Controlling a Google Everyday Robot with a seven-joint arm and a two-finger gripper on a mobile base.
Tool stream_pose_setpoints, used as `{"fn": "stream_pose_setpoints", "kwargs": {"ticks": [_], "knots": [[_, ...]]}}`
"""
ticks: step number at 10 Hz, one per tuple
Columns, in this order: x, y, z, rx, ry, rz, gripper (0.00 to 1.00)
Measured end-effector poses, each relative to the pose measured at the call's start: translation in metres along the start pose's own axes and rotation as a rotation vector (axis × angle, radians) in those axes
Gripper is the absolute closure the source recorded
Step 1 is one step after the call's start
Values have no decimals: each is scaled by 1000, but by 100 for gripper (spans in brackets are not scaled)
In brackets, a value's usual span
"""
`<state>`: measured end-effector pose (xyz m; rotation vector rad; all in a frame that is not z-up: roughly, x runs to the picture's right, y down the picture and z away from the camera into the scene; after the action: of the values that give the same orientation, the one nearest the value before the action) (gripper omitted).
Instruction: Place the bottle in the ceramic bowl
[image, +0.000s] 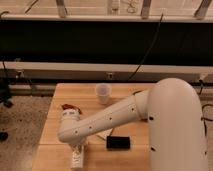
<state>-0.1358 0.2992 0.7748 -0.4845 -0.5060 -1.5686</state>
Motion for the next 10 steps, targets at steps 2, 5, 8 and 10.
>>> {"fn": "stream_pose_setpoints", "kwargs": {"ticks": [2, 5, 8, 10], "knots": [[0, 0, 0, 0, 0, 1, 20], [0, 1, -1, -2, -2, 2, 40], [-21, -13, -18, -24, 10, -33, 72], [-26, -18, -28, -29, 16, -45, 88]]}}
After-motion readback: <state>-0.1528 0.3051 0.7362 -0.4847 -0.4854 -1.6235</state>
